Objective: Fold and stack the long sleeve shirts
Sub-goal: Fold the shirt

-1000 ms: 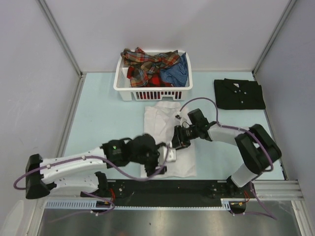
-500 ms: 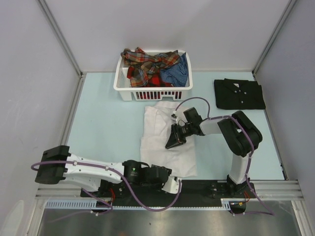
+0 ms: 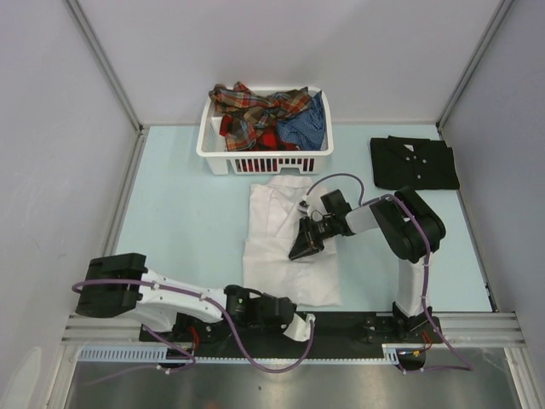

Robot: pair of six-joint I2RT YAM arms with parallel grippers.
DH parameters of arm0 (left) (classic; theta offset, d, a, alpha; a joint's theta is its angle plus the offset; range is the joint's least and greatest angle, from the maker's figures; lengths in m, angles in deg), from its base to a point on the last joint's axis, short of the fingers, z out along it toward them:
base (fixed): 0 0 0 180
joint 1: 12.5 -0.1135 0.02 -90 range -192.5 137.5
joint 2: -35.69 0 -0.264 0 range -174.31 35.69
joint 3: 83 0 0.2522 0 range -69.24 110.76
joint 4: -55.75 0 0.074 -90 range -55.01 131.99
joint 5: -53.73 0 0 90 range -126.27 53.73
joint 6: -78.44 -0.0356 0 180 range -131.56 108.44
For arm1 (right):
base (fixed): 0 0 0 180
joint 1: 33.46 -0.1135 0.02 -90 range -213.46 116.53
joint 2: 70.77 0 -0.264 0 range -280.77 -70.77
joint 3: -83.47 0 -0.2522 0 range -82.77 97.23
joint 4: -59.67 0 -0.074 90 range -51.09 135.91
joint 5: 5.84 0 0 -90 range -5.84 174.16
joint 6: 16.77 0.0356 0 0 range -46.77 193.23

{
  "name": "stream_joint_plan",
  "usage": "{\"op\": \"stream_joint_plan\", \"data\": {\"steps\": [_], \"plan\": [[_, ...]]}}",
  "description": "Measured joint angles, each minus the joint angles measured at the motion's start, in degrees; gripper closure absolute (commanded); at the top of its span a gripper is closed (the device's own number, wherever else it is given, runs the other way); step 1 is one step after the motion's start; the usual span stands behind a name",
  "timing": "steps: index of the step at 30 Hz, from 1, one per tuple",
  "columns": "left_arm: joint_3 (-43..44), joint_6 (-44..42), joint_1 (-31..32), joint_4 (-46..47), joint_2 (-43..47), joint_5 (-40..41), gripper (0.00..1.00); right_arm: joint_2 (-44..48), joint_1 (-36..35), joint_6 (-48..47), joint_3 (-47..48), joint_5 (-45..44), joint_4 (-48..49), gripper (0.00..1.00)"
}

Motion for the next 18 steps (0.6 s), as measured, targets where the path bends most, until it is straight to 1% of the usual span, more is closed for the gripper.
{"op": "stream_joint_plan", "data": {"steps": [1, 2, 6, 10, 15, 18], "plan": [[-0.09, 0.07, 0.22, 0.09, 0.02, -0.11, 0.90, -0.07, -0.04, -0.07, 0.00, 0.07, 0.07, 0.81], [-0.17, -0.07, 0.46, -0.13, 0.02, -1.09, 1.00, -0.07, -0.13, -0.11, 0.00, 0.09, 0.17, 0.81], [-0.02, -0.63, 0.31, -1.55, 0.90, -1.49, 1.00, -0.11, -1.09, -0.26, -0.02, 0.04, 0.72, 0.81], [1.46, -0.74, -0.20, -6.29, 5.25, -3.54, 1.00, 0.17, -2.80, -0.92, -0.48, -0.35, 1.53, 0.80], [8.13, -0.20, -0.46, -13.81, 10.47, -10.23, 1.00, 1.64, -4.96, -4.48, -0.94, -0.52, -1.84, 0.78], [12.61, 0.87, -0.50, -17.57, 13.99, -16.37, 1.00, 3.85, -6.14, -7.45, -2.10, -1.03, -5.27, 0.75]]}}
